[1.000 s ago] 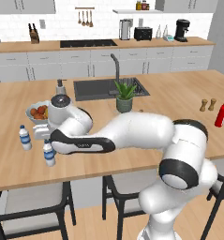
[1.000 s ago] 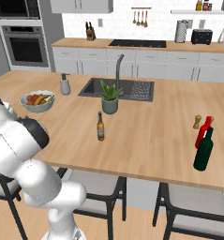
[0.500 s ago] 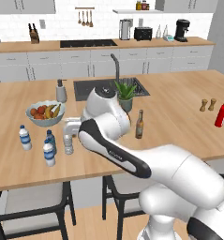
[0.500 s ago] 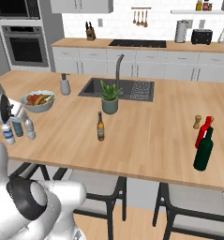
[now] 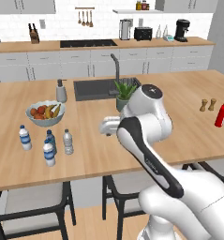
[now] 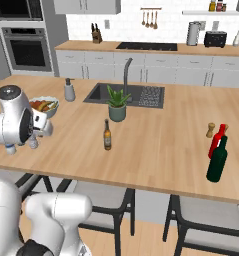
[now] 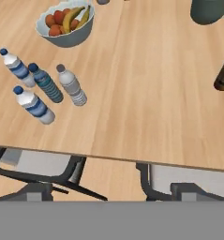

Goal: Move the plastic bottles in the middle to the plastics group, and the glass bottles in the middle to the glass group.

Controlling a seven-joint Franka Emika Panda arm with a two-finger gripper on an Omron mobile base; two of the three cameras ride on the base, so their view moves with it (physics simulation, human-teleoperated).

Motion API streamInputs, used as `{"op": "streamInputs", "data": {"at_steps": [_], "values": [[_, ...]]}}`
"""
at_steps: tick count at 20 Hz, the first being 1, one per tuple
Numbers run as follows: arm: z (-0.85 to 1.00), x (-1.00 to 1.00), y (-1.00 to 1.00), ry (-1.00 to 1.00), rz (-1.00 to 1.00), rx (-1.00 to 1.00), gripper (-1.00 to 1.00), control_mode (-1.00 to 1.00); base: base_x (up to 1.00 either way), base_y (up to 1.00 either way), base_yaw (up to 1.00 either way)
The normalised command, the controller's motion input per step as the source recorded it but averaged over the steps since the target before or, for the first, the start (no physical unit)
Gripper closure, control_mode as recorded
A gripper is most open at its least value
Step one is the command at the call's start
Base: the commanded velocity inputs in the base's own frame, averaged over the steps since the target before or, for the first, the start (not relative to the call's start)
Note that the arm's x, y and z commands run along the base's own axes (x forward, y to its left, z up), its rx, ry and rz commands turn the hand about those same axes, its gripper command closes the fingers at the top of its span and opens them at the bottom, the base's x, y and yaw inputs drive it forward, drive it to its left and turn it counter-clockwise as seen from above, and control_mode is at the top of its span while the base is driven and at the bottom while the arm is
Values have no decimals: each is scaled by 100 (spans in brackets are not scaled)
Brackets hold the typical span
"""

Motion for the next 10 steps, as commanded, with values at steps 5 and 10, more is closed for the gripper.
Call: {"op": "streamInputs", "data": {"at_steps": [5,10], "values": [[1,0,-100,2,0,-20,-100,-100,0,0,0],[0,4,-100,1,-2,-25,-100,-100,0,0,0]]}}
